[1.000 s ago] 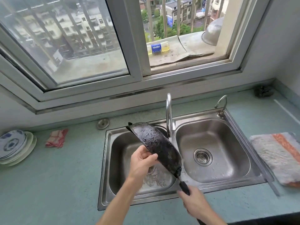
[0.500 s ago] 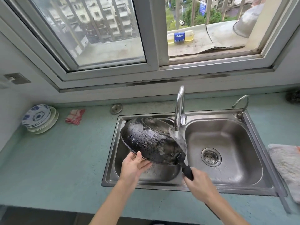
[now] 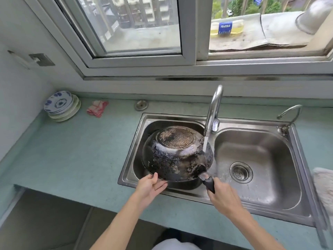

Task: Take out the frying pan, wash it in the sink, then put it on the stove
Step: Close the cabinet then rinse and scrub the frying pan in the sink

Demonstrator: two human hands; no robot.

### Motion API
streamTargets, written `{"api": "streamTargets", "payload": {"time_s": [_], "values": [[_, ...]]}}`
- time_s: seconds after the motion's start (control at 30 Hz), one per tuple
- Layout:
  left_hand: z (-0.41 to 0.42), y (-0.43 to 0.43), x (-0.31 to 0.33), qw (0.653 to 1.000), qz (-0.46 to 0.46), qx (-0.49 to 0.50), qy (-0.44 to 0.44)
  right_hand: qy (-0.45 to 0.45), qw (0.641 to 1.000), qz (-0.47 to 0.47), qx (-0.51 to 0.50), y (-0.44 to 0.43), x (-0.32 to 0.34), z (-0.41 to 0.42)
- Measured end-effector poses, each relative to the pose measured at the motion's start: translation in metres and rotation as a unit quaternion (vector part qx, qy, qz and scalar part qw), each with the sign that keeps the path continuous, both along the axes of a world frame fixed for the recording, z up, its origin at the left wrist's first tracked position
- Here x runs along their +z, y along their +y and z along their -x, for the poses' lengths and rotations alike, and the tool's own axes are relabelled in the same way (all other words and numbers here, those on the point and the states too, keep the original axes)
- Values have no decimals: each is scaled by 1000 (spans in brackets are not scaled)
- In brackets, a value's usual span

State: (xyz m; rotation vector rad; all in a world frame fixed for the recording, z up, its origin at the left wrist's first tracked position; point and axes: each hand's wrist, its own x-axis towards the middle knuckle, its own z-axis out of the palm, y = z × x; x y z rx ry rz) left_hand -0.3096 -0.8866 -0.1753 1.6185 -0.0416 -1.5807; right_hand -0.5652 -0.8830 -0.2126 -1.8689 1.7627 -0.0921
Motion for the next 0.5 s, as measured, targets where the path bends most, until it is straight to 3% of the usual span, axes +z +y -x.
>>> {"api": "streamTargets", "payload": {"time_s": [0.27, 0.4, 0.5], "values": [[-28, -13, -18, 998, -14, 49, -20, 82, 995, 34, 54, 3, 16, 40], [-27, -31, -1, 993, -45, -97, -58, 79, 995, 38, 46, 20, 11, 58], [-13, -37, -3, 968, -73, -188, -149, 94, 993, 40, 57, 34, 4, 68]]}}
